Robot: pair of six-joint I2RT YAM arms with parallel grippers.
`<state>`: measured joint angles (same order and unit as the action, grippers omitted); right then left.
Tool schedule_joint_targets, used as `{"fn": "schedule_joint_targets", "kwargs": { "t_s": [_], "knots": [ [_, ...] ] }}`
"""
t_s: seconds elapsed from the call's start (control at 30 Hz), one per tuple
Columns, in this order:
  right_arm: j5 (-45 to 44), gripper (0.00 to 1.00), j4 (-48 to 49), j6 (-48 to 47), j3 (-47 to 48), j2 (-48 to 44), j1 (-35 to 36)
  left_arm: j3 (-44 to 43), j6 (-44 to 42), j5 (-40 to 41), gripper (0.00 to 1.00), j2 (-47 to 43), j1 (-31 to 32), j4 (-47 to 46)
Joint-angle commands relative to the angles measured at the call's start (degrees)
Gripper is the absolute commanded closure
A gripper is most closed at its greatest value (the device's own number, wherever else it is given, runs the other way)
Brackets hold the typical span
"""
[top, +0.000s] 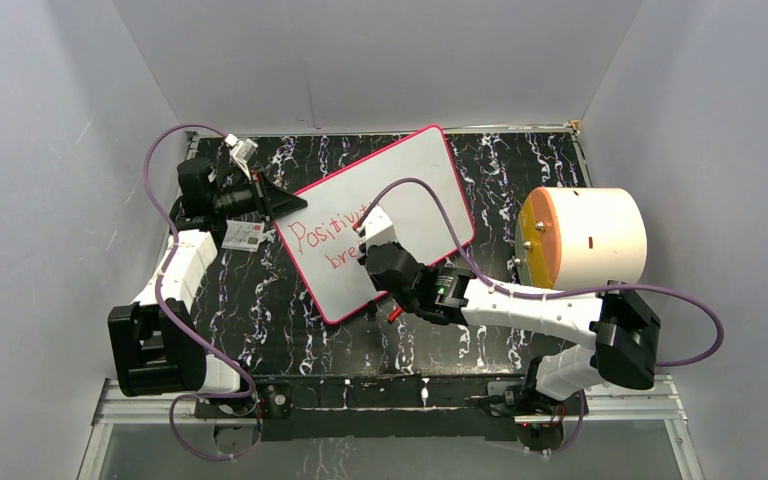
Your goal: Write a sentence on the whiteboard
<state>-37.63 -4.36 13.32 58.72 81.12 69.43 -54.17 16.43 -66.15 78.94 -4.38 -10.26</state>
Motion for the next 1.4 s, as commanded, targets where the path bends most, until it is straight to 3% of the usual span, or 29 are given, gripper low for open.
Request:
{"fn": "schedule_joint_targets", "kwargs": {
  "t_s": [0.0,0.37,0.9,1.37],
  "knots": [
    [0.9,1.00,-1.4,0.8,2.3,0.5,-0.2,1.2,-5.2,6.6,1.00,2.4,1.1,4.3],
    [-2.7,1.00,-3.8,1.3,2.2,0.4,-0.2,1.2,-5.2,6.7,1.00,2.3,1.0,4.4],
    [-5.1,1.00,0.0,0.8,-0.5,-4.1,-0.2,1.2,-5.2,6.7,1.00,2.4,1.1,4.5],
    [-5.8,1.00,0.9,0.0,0.2,-1.9,-0.9,1.1,-5.3,6.7,1.00,2.5,1.1,4.6]
  ]
}}
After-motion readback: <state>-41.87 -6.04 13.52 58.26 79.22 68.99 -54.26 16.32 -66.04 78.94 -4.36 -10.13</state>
